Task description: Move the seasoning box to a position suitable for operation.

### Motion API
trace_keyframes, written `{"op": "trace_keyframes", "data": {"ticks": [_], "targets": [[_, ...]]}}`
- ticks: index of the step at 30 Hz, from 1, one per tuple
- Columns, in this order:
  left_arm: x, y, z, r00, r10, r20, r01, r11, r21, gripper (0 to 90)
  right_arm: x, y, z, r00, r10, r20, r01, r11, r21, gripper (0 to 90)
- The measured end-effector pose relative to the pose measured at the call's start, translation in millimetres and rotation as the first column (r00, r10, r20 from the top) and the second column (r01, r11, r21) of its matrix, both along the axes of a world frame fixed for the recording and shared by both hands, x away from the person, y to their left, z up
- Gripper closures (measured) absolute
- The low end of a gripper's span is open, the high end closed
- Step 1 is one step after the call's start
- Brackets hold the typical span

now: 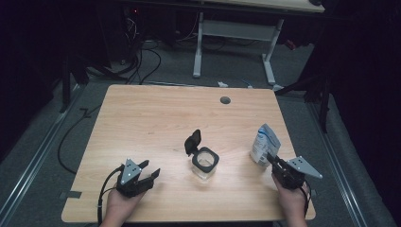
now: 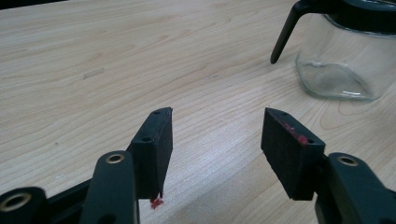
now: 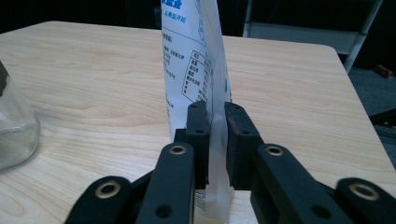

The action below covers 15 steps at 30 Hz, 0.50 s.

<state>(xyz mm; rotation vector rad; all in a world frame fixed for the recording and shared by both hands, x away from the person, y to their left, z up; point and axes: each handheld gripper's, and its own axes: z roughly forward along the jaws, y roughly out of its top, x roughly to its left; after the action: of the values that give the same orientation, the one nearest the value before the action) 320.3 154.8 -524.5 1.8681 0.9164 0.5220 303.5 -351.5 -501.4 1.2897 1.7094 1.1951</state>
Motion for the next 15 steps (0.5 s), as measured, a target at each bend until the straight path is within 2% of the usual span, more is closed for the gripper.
{"op": "trace_keyframes", "data": {"ticks": [10,13,15], "targets": [[-1.0,-0.4,0.8,0.9998,-0.018,-0.004,0.018,0.9998,-0.003,42.3,0.7,-0.7,0.2,0.9999,0.012,-0.006,-0.012,0.9999,-0.002,86.6],[-1.3,-1.6,0.6,0.9997,-0.025,-0.003,0.025,0.9997,0.003,41.6,1.1,0.5,1.5,0.9998,0.017,-0.014,-0.017,0.9998,-0.01,86.9],[-1.2,-2.3,0.3,0.9996,-0.029,-0.003,0.029,0.9996,0.001,41.6,1.6,2.8,3.8,0.9996,0.019,-0.022,-0.019,0.9992,-0.035,87.2]]}}
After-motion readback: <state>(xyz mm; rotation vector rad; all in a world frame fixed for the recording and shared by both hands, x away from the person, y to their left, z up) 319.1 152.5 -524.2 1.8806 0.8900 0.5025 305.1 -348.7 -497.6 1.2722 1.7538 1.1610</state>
